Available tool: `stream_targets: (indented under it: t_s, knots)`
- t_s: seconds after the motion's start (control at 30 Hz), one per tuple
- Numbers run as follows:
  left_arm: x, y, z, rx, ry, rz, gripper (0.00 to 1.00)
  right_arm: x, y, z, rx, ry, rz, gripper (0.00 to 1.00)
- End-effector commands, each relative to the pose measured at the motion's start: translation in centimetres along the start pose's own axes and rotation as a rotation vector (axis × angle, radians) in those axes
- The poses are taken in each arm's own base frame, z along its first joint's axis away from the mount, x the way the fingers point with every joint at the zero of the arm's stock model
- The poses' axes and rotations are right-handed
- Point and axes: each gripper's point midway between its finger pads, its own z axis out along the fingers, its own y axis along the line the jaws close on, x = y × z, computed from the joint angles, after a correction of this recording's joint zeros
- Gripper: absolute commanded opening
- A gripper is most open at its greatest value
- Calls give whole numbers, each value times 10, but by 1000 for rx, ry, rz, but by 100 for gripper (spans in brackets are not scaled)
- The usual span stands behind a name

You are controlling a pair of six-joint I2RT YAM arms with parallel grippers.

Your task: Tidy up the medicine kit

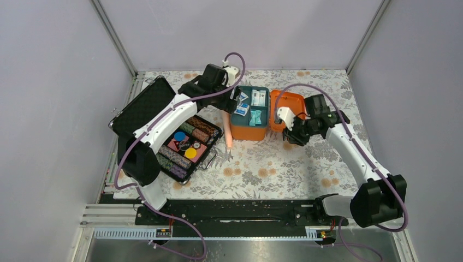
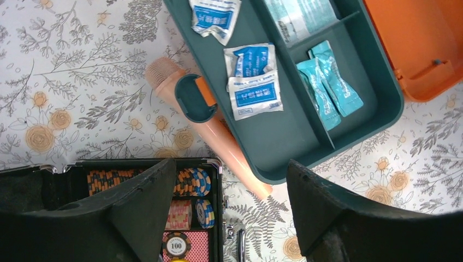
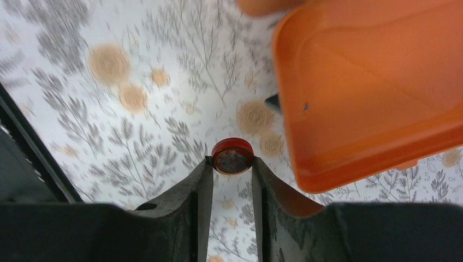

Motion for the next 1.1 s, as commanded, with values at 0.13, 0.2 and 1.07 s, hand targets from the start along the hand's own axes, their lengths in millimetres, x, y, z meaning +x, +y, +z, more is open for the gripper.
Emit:
stream_targets:
  t_s: [0.13,0.2,1.07]
  knots:
    - [-21,23,-5,30,-55,-240,79,-90,-27,-19,-6,-268,264,34]
    - [-11,27,6,61,-22,-293,79,-102,-36,-17,-3,-295,316,34]
    - [12,-90,42,523,48,-72,72,-117,-71,12,78,-287,573,32]
